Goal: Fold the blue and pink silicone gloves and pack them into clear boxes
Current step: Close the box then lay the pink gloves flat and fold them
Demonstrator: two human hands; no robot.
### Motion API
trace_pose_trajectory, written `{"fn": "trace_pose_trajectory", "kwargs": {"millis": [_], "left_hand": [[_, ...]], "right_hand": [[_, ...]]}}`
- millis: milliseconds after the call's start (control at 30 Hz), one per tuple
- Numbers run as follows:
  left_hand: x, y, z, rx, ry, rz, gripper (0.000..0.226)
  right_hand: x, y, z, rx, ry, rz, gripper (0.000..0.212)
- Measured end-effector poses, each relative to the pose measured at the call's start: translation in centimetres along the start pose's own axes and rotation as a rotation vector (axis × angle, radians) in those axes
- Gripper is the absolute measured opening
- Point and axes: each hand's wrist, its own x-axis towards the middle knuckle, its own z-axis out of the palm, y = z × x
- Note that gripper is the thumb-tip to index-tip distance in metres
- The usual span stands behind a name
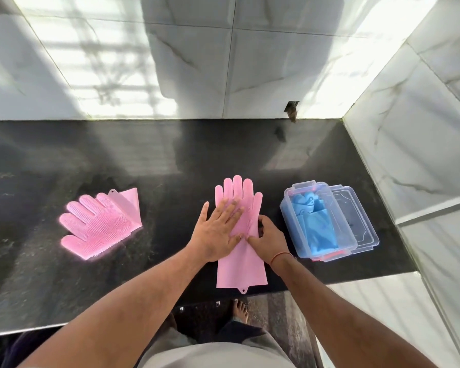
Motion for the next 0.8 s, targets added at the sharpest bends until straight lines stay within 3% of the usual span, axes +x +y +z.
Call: {"fn": "trace_pose_trajectory", "kwargs": {"millis": [267,633,800], "left_hand": [[-4.1,-3.3,0.4,-0.009,0.044,-0.074,0.083],[-10.1,-9.1,0.1,0.009,0.148,-0.202,0.074],[-12.2,-12.7,-1.2,-0.268,0.284,-0.353,0.081]], "right_hand": [[-1.0,-4.2,3.8,0.073,-0.031,-0.084,0.053],[-3.2,-12.1,9.2,0.33,-0.228,-0.19,0.056],[-4.2,-14.7,10.5,0.596,-0.286,-0.258,0.051]]}}
